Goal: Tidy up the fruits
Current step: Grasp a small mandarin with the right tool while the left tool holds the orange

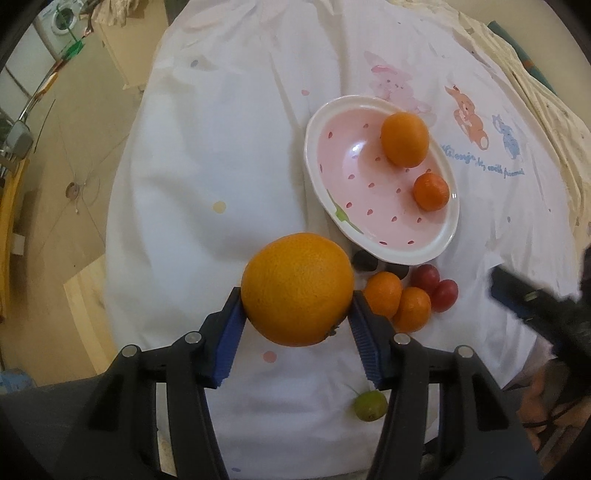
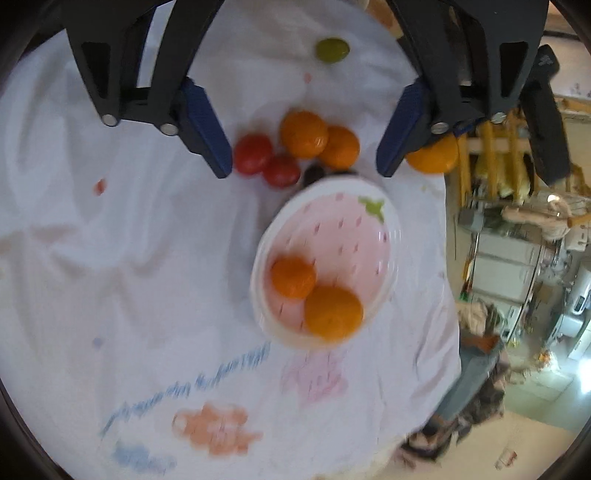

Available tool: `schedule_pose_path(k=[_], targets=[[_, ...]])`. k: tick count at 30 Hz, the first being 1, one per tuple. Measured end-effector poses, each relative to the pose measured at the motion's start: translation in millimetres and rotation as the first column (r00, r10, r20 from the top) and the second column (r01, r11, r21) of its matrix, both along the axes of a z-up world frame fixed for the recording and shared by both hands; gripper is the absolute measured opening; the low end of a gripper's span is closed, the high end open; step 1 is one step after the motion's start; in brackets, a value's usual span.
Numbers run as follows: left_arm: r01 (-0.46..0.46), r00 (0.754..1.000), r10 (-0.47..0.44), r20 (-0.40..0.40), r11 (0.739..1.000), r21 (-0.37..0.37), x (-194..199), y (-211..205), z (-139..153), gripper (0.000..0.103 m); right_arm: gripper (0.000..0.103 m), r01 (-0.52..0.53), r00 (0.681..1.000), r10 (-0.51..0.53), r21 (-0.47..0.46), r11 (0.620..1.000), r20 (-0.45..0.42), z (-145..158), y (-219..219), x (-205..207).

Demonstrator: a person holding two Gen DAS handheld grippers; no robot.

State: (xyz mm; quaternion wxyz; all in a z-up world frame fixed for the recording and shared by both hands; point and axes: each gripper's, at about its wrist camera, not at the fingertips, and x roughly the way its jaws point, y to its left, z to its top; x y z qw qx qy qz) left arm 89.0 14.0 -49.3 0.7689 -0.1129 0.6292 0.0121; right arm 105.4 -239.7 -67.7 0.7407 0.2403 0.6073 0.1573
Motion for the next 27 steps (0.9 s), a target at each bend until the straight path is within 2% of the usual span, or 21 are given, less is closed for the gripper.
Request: schedule_pose_path(k=[1, 6, 10, 18, 21, 27], targets=[[0.003, 1.000, -0.003, 0.004, 1.000, -0.001, 0.7, -1.2, 1.4, 0.051, 0.066, -0.010, 1.000, 0.011, 0.011, 1.000, -0.021, -5.5, 4.6, -0.9], [0.022, 0.999, -0.022, 0.037, 1.000, 0.006, -1.3, -7.1, 12.5, 0.051, 0.056, -0.087, 0.993, 0.087, 0.003, 0.996, -0.076, -28.0, 32.5, -5.8], [0.031, 0.998, -0.031, 0.054, 1.000, 0.000, -0.8, -11.6, 17.2, 0.051, 0.053, -0.127, 0.988, 0.122, -0.054, 0.990, -0.098, -40.8, 43.9, -7.8], [0.017, 0.999, -0.016, 0.034, 1.000, -0.011, 0.5, -9.8, 13.6, 0.051, 0.052, -0.133, 0.982, 0.128, -0.030, 0.991, -0.138, -58.1, 47.1, -2.8], [0.008, 1.000, -0.008, 0.026, 1.000, -0.007, 0.6, -7.6, 10.2, 0.051, 0.045, -0.161, 0.982, 0.155, -0.051, 0.986, -0.112, -55.3, 49.3, -0.7], [-0.004, 1.000, 0.004, 0.025, 1.000, 0.009, 2.5, -3.9, 6.6, 0.051, 0.044, -0.186, 0.979, 0.179, -0.059, 0.981, -0.098, -50.5, 48.8, -2.9]])
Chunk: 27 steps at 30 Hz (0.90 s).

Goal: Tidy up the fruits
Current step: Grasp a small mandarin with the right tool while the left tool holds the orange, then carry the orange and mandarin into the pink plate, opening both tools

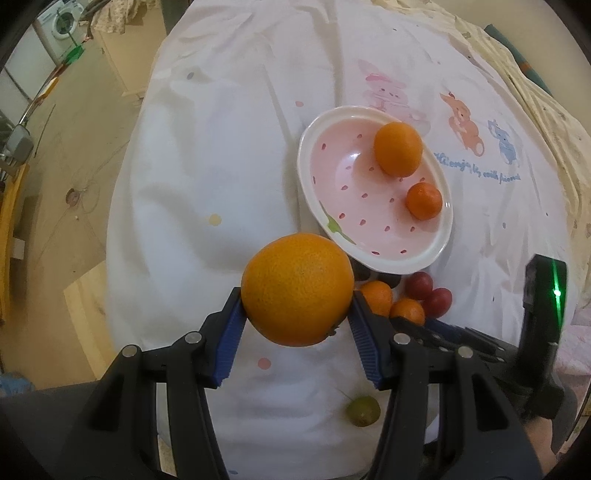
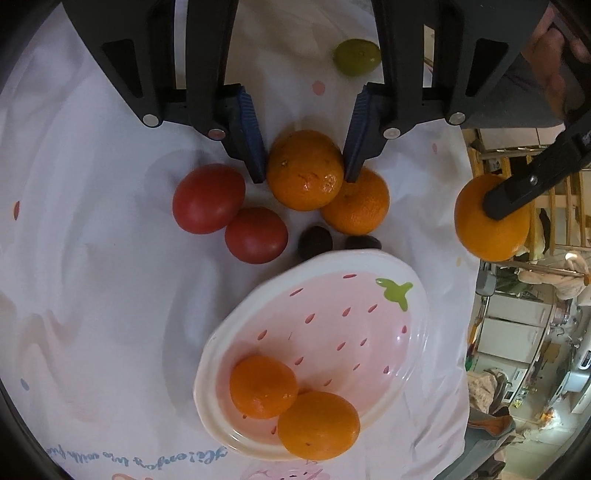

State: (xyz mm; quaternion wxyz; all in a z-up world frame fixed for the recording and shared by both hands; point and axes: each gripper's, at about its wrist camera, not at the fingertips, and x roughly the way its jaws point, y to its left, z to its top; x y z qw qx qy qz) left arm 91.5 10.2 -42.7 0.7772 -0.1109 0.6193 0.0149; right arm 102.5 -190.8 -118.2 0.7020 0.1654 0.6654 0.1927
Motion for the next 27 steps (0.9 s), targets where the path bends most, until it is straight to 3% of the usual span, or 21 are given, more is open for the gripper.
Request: schedule_pose_path(k=[10, 20, 27], targets=[[-0.023, 1.000, 0.023, 0.007, 1.000, 0.008, 2.1, -0.1, 1.2, 0.051, 0.044, 0.032, 0.996, -0.038, 0.073, 0.997, 0.079, 41.0, -9.2, -7.6], [0.021, 0.995, -0.022, 0.099, 1.000, 0.010, 10.7, -21.6, 28.1, 0.051, 0.044, 0.098, 0.973, -0.128, 0.154, 0.983, 0.194, 91.8, -38.7, -8.4], [0.017, 0.997, -0.019, 0.078, 0.999, 0.033, 18.2, -28.3, 33.8, 0.051, 0.044, 0.106, 0.955, -0.152, 0.184, 0.977, 0.255, 122.2, -44.8, 7.1]])
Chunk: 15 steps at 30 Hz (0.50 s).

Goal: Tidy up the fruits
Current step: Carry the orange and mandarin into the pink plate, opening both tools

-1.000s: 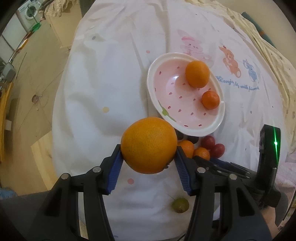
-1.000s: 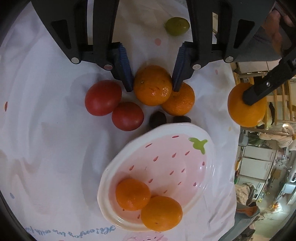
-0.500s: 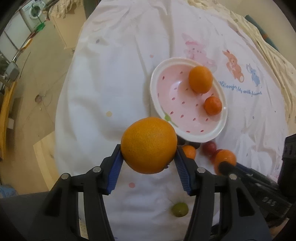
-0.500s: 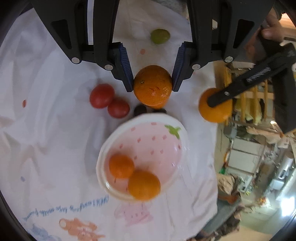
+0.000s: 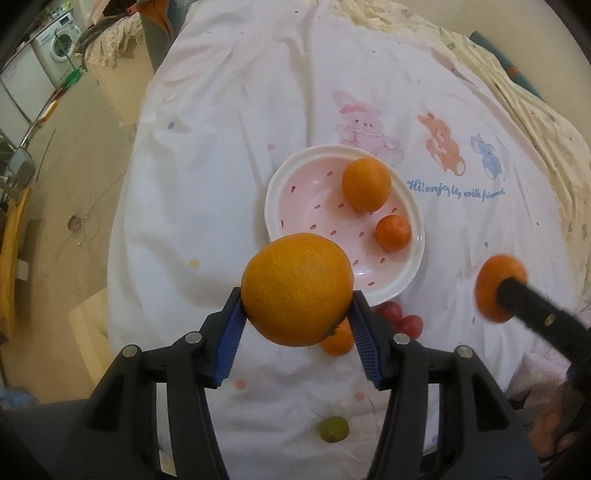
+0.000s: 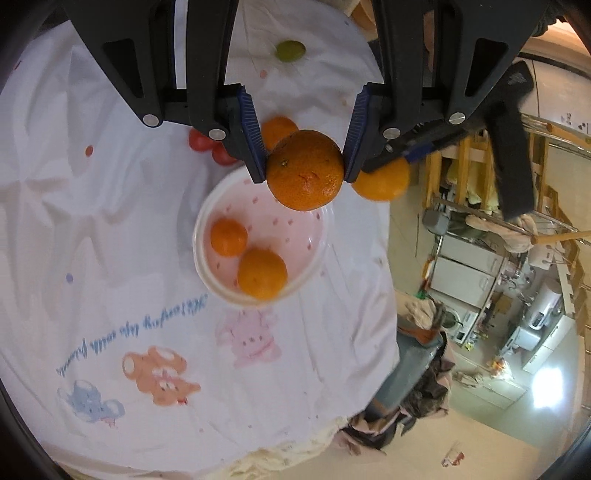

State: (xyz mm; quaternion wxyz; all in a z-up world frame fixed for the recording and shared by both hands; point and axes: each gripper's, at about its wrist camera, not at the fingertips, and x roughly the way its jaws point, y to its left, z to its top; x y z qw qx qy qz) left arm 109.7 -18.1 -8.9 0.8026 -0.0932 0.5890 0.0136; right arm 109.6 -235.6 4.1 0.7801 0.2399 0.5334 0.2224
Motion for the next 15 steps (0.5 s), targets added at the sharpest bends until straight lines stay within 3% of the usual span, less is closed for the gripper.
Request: schedule_pose_path(k=[5, 10, 15], targets=[[0.002, 1.000, -0.002, 0.008, 1.000, -0.003, 12.2, -0.8, 15.1, 0.051, 0.044, 0.007, 1.000, -0.007, 0.013, 1.000, 0.015, 20.2, -8.5, 19.0], [0.009, 0.999, -0.010, 0.031, 1.000, 0.028, 36.3, 1.1, 25.4, 0.051, 0.044, 0.007, 0.999, -0.006, -0.036, 0.999, 0.032, 33.1, -16.6, 48.0], [0.025, 0.999, -0.027, 0.026, 0.998, 0.054, 66.8, 1.1, 19.4, 0.051, 0.044, 0.020, 0.999, -0.017, -0.067, 0.998, 0.049, 33.9, -22.8, 78.6]])
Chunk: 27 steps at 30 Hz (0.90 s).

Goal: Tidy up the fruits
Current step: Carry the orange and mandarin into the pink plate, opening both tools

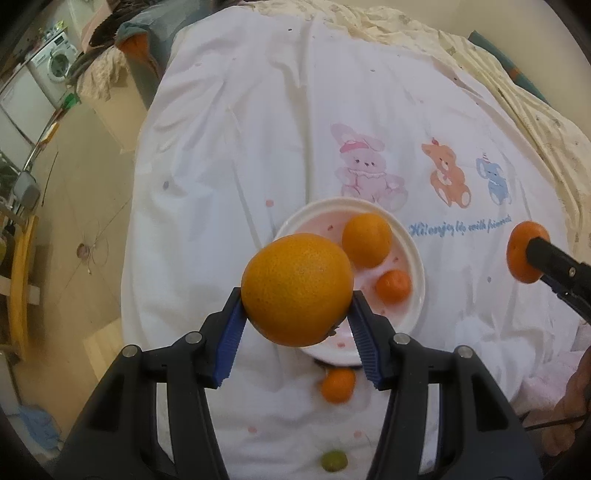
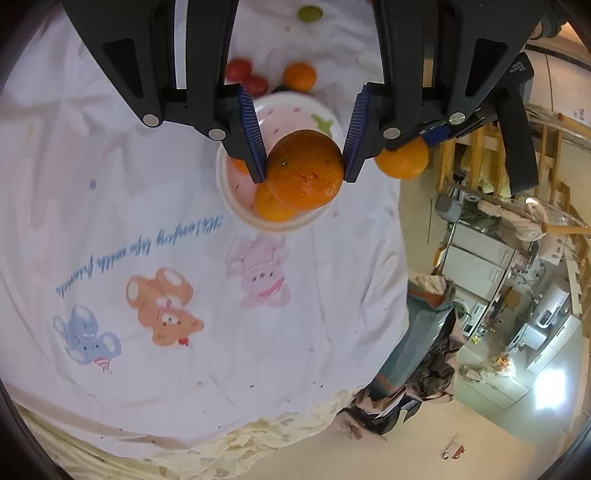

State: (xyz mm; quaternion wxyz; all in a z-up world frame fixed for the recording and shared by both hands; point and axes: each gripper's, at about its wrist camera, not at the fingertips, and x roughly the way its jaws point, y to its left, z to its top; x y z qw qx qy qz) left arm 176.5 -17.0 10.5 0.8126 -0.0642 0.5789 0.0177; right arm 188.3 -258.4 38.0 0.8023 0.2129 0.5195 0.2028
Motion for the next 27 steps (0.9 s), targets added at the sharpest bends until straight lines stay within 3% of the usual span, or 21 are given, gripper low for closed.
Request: schedule_pose_path(k=[7, 14, 27], targets=[[-0.012, 1.000, 0.012, 0.021, 0.999, -0.031, 24.0, 4.7, -24.8, 0.051, 0.044, 0.041, 0.998, -0.039, -0.029, 0.999, 0.052, -20.8, -7.3, 27.6], [0.016, 1.000, -0.016, 0.018, 1.000, 0.007, 37.0, 5.0, -54.9, 0.051, 0.044, 0.046, 0.999, -0.046, -0.024, 0.999, -0.017, -59.0, -5.3, 45.4], [0.064, 0.997, -0.068, -0.044, 0.994, -0.084, 49.6, 3.3, -86.2, 0.052, 0.044, -0.019, 0.989, 0.011, -0.052, 0.998, -0.150, -115.3, 12.2, 55.5]])
